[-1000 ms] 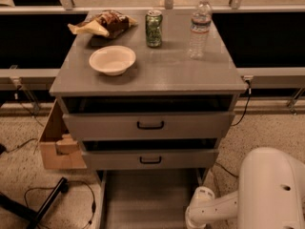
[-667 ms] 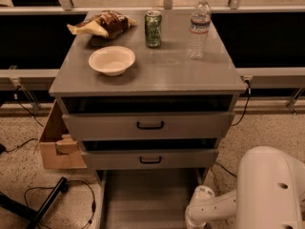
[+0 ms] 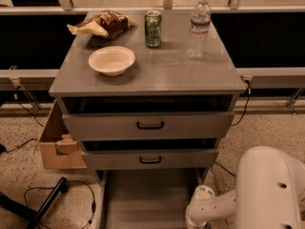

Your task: Open bottom drawer

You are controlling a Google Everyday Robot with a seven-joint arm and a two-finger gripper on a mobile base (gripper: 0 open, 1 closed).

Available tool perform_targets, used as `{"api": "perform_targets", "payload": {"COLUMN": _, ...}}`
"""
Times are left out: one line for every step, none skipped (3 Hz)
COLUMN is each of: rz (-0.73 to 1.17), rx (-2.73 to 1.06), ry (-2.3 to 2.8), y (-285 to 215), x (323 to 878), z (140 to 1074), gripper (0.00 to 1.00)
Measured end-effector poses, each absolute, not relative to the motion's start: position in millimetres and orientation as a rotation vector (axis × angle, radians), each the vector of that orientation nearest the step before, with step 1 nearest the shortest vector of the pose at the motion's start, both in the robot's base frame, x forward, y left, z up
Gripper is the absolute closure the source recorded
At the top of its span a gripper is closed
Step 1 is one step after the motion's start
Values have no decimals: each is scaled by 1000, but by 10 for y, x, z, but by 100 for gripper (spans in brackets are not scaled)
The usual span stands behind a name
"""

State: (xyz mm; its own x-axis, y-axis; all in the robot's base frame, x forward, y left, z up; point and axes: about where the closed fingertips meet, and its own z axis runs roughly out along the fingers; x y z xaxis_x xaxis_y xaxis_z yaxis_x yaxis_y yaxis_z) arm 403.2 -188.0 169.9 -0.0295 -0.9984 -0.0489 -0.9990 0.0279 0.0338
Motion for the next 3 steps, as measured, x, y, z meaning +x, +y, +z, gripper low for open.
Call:
{"api": "perform_targets", "payload": {"rz": 91, "rx": -2180, "ry": 2244, "y": -1881, "x": 4037, "z": 1700, "gripper": 100}}
{"api": "perform_targets", "payload": {"rz": 91, "rx": -2180, "ry": 2244, "y": -1882, "x": 4043, "z": 1700, "gripper": 100}}
{"api": "perform_targets", "payload": {"rz": 91, "rx": -2180, "ry": 2244, "y": -1883, "x": 4047, "z": 1700, "gripper": 100}}
